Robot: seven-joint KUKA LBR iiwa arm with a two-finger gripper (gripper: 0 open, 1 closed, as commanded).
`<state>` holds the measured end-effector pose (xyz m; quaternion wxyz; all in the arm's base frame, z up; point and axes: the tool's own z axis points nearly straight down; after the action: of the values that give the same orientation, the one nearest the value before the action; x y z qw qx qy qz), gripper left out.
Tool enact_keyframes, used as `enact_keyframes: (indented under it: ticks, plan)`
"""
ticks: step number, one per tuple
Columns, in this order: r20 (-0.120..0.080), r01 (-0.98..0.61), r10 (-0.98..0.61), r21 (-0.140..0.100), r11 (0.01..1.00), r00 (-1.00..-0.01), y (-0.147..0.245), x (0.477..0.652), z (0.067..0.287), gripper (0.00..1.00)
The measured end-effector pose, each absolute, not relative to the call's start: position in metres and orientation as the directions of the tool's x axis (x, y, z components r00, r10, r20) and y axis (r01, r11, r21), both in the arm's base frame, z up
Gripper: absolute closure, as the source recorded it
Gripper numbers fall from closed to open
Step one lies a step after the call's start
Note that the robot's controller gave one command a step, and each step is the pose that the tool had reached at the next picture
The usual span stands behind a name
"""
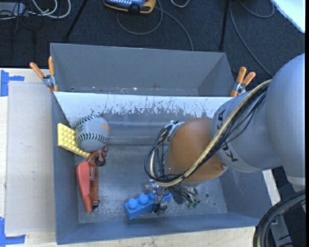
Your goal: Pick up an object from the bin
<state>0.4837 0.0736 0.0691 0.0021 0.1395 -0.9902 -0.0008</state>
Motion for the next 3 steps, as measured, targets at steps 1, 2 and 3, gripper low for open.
enact_keyframes:
  ticks: [1,2,3]
  plan:
    - [0.004,-0.276,-0.276,0.002,0.961,-0.961,0.073,0.484,0.069,1.00]
    - [0.008,-0.276,-0.276,0.002,0.961,-0.961,0.073,0.482,0.074,1.00]
    - [0.009,-0.276,-0.276,0.002,0.961,-0.961,0.074,0.482,0.088,1.00]
